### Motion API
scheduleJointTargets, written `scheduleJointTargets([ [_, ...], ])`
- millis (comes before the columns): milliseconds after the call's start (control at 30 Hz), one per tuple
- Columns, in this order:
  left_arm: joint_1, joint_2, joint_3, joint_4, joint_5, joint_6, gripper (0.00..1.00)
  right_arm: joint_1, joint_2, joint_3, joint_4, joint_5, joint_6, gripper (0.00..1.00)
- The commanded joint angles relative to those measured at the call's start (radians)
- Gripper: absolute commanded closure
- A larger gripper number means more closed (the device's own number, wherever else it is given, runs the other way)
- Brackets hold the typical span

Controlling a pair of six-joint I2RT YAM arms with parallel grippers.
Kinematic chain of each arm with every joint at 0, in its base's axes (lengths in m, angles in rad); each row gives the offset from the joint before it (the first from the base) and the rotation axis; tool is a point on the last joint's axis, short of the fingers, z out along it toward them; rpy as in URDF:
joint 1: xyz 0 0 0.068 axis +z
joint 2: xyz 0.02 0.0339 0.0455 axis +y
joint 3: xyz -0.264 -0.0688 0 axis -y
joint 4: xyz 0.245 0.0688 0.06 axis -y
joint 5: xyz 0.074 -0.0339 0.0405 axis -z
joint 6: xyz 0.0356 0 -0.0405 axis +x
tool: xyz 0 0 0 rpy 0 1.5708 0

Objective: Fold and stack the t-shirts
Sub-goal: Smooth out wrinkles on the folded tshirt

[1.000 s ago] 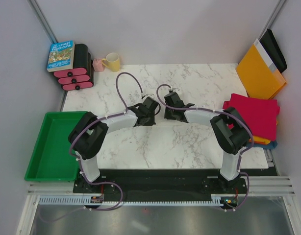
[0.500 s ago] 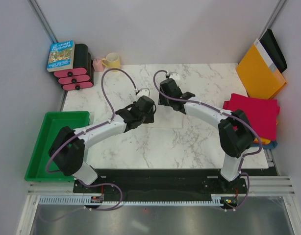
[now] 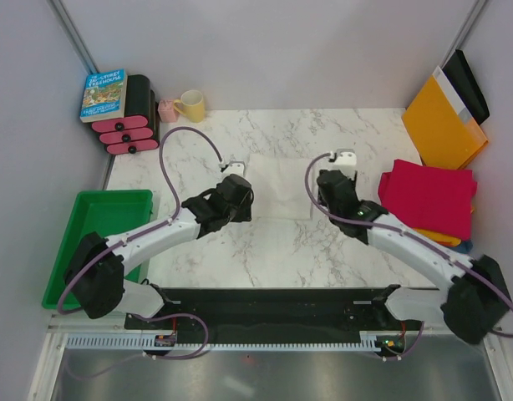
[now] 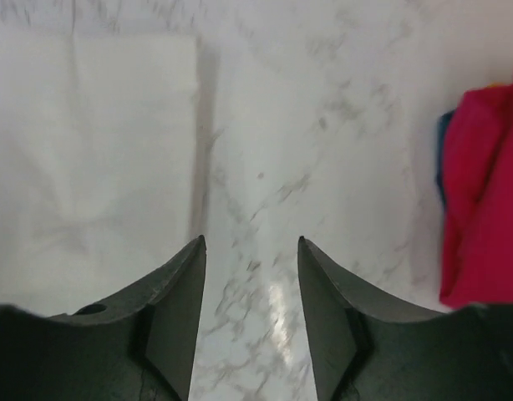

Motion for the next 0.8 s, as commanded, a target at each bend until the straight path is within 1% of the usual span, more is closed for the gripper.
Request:
scheduleJointTargets([
  [0,0.0,-0.038,0.032,-0.015,0.054,0.021,0.47,-0.042,-0.301,-0.206,0.414,0.362,-0.223,0.41],
  [33,-0.005,-0.048,0.029,-0.021,0.057,0.013,0.47,-0.065,-0.398,-0.281,0.57,0.364,-0.381,0.39],
  [67,-0.008,-0.06,0.024,-0.024,0.059,0.0,0.47,-0.091,-0.434,-0.424,0.856,0.309,-0.464,0.35],
  [100,-0.012,-0.081,0.014,-0.024,0.057,-0.007,0.47,-0.142,-0.451,-0.471,0.939,0.292,-0.512,0.31],
  [133,-0.021,-0.095,0.008,-0.03,0.053,-0.01,0.47,-0.162,-0.43,-0.49,0.966,0.278,-0.572,0.02],
  [167,-0.028,-0.107,0.004,-0.032,0.045,-0.016,0.47,-0.195,-0.397,-0.472,0.874,0.244,-0.58,0.02],
  [200,-0.034,-0.118,-0.002,-0.038,0.045,-0.019,0.47,-0.203,-0.331,-0.455,0.833,0.236,-0.565,0.02],
  [233,-0.041,-0.139,-0.003,-0.041,0.056,-0.023,0.47,-0.208,-0.309,-0.514,0.883,0.232,-0.559,0.02],
  [267,-0.043,-0.149,-0.002,-0.05,0.068,-0.02,0.47,-0.208,-0.294,-0.547,1.017,0.197,-0.545,0.02],
  [333,-0.049,-0.176,0.001,-0.058,0.102,-0.013,0.47,-0.216,-0.191,-0.532,0.994,0.202,-0.464,0.02],
  [367,-0.051,-0.184,0.006,-0.068,0.109,-0.01,0.47,-0.216,-0.125,-0.533,1.011,0.265,-0.43,0.02],
  [433,-0.055,-0.213,0.011,-0.081,0.119,0.009,0.47,-0.22,-0.078,-0.567,1.09,0.273,-0.422,0.02],
  [467,-0.057,-0.225,0.007,-0.085,0.117,0.018,0.47,-0.231,-0.009,-0.568,1.115,0.302,-0.395,0.02],
  [500,-0.057,-0.235,0.006,-0.087,0.111,0.024,0.47,-0.234,0.031,-0.571,1.155,0.375,-0.396,0.02],
  [533,-0.057,-0.255,0.004,-0.088,0.1,0.033,0.47,-0.243,0.07,-0.584,1.235,0.38,-0.399,0.02],
  [567,-0.057,-0.261,0.0,-0.088,0.099,0.036,0.47,-0.248,0.128,-0.59,1.268,0.379,-0.398,0.02],
  [600,-0.057,-0.267,-0.002,-0.09,0.102,0.039,0.47,-0.251,0.151,-0.585,1.284,0.355,-0.396,0.02],
  [633,-0.057,-0.27,-0.003,-0.09,0.116,0.045,0.47,-0.254,0.171,-0.584,1.348,0.33,-0.424,0.02],
  [667,-0.057,-0.275,-0.005,-0.091,0.123,0.046,0.47,-0.256,0.206,-0.584,1.372,0.312,-0.456,0.02],
  [700,-0.058,-0.276,-0.006,-0.101,0.129,0.046,0.47,-0.257,0.219,-0.59,1.377,0.252,-0.467,0.02],
  [733,-0.058,-0.281,-0.008,-0.102,0.139,0.041,0.47,-0.263,0.228,-0.599,1.43,0.233,-0.477,0.02],
  [767,-0.058,-0.287,-0.017,-0.102,0.143,0.039,0.47,-0.266,0.231,-0.604,1.439,0.227,-0.479,0.02],
])
